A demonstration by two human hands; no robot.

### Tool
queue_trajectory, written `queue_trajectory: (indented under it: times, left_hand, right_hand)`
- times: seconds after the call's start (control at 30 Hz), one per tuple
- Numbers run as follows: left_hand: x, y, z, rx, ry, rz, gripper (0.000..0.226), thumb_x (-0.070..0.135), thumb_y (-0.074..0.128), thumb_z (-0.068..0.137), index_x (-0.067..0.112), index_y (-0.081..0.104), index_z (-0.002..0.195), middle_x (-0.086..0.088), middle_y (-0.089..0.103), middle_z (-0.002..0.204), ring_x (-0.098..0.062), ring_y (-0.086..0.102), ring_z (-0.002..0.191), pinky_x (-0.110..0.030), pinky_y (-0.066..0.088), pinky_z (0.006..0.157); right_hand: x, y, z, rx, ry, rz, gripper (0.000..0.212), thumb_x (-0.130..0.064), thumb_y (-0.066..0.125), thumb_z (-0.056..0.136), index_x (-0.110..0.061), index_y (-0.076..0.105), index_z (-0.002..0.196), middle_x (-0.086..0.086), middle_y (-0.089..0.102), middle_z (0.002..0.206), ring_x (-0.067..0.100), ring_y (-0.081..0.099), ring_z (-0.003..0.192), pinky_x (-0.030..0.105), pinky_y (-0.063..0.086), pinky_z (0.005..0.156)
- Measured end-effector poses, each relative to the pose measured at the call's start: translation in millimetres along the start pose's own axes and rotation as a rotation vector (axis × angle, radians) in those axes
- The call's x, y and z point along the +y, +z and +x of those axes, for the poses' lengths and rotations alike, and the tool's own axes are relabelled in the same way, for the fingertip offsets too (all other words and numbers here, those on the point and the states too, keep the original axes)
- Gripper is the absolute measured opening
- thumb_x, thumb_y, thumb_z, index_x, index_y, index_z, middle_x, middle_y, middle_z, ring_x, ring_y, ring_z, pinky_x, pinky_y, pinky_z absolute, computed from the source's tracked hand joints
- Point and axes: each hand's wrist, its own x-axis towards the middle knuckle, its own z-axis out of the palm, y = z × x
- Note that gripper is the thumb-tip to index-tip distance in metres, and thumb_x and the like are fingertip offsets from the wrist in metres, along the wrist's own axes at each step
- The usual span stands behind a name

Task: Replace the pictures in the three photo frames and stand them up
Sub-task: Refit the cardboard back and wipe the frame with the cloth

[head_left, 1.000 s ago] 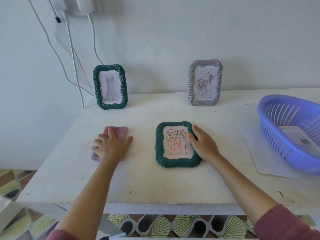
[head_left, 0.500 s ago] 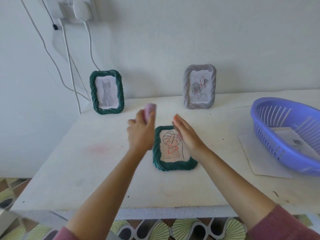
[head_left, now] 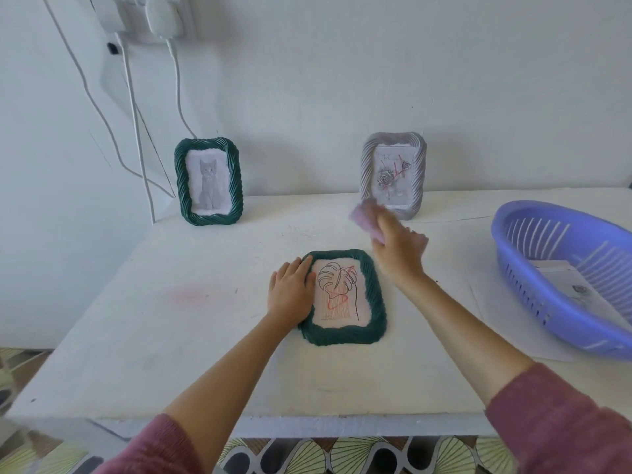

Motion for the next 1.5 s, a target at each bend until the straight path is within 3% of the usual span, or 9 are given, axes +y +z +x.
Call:
queue_trajectory:
  times: [0.1, 0.3, 0.47, 0.7, 0.83, 0.93, 1.07, 1.2, 1.5]
  left_hand:
    - [-2, 4, 0, 0.025, 0.011, 0.031, 0.047, 0.032, 0.021, 0.101, 0.026, 0.021, 0.148, 0.001, 0.024, 0.156, -0.02, 0.017, 0.145, -0.037, 0.011, 0.12]
    - [-7, 3, 1, 0.03, 0.026, 0.052, 0.052, 0.017, 0.029, 0.097, 0.026, 0.02, 0.148, 0.003, 0.021, 0.157, -0.018, 0.017, 0.145, -0.032, 0.01, 0.119]
    - [-6, 4, 3, 0.043, 0.023, 0.045, 0.046, 0.026, 0.021, 0.101, 0.026, 0.024, 0.147, 0.003, 0.025, 0.155, -0.019, 0.018, 0.145, -0.033, 0.011, 0.118]
    - [-7, 4, 2, 0.027, 0.036, 0.079, 0.046, 0.028, 0.019, 0.102, 0.026, 0.022, 0.148, 0.003, 0.023, 0.156, -0.019, 0.017, 0.145, -0.033, 0.01, 0.119]
    - [-10, 6, 5, 0.028, 0.06, 0.113, 0.048, 0.022, 0.024, 0.1, 0.024, 0.02, 0.148, 0.002, 0.022, 0.156, -0.02, 0.018, 0.145, -0.034, 0.013, 0.12]
    - [-8, 5, 5, 0.034, 0.042, 0.069, 0.046, 0.025, 0.021, 0.101, 0.025, 0.023, 0.147, 0.003, 0.024, 0.156, -0.02, 0.018, 0.145, -0.034, 0.012, 0.12]
    - [-6, 3, 2, 0.024, 0.047, 0.082, 0.046, 0.027, 0.019, 0.102, 0.025, 0.021, 0.148, 0.003, 0.022, 0.156, -0.019, 0.017, 0.145, -0.034, 0.011, 0.12]
    - [-5, 2, 2, 0.029, 0.044, 0.091, 0.046, 0.027, 0.019, 0.102, 0.025, 0.022, 0.148, 0.002, 0.023, 0.156, -0.019, 0.018, 0.144, -0.033, 0.011, 0.119]
    - [-7, 3, 3, 0.031, 0.043, 0.065, 0.046, 0.025, 0.022, 0.101, 0.025, 0.024, 0.147, 0.003, 0.024, 0.156, -0.019, 0.018, 0.144, -0.034, 0.012, 0.12]
  right_hand:
    - [9, 31, -8, -0.314, -0.137, -0.139, 0.048, 0.0, 0.044, 0.09, -0.015, 0.042, 0.135, 0.002, 0.034, 0.15, 0.02, 0.033, 0.139, 0.039, 0.017, 0.117]
    - [-2, 41, -46, -0.505, -0.434, -0.164, 0.056, -0.01, 0.039, 0.092, -0.022, 0.027, 0.146, -0.004, 0.029, 0.153, 0.011, 0.021, 0.143, 0.028, 0.004, 0.118]
    - [33, 8, -79, -0.528, -0.649, -0.038, 0.049, -0.017, 0.042, 0.081, -0.02, 0.055, 0.128, -0.004, 0.054, 0.135, 0.002, 0.036, 0.126, 0.015, 0.008, 0.108]
    - [22, 35, -11, -0.433, -0.239, -0.192, 0.053, 0.003, 0.039, 0.088, -0.018, 0.043, 0.137, 0.0, 0.037, 0.149, 0.021, 0.029, 0.14, 0.037, 0.012, 0.117]
    - [15, 41, -43, -0.548, -0.434, -0.067, 0.058, -0.002, 0.041, 0.087, -0.027, 0.039, 0.14, -0.006, 0.04, 0.147, 0.012, 0.034, 0.138, 0.036, 0.019, 0.118]
    - [32, 11, -74, -0.645, -0.592, -0.028, 0.054, -0.007, 0.04, 0.082, -0.024, 0.05, 0.133, -0.005, 0.05, 0.139, 0.007, 0.044, 0.129, 0.021, 0.015, 0.114]
    - [51, -8, -52, -0.518, -0.514, -0.116, 0.054, -0.018, 0.026, 0.085, -0.033, 0.05, 0.131, -0.011, 0.059, 0.129, 0.011, 0.052, 0.116, 0.031, 0.024, 0.1]
    - [33, 26, -11, -0.409, -0.252, -0.179, 0.053, 0.0, 0.037, 0.091, -0.026, 0.043, 0.137, -0.002, 0.043, 0.145, 0.019, 0.037, 0.136, 0.036, 0.019, 0.114]
    - [32, 11, -77, -0.664, -0.623, 0.005, 0.055, -0.008, 0.028, 0.086, -0.025, 0.044, 0.136, -0.007, 0.045, 0.143, 0.008, 0.039, 0.134, 0.022, 0.019, 0.11]
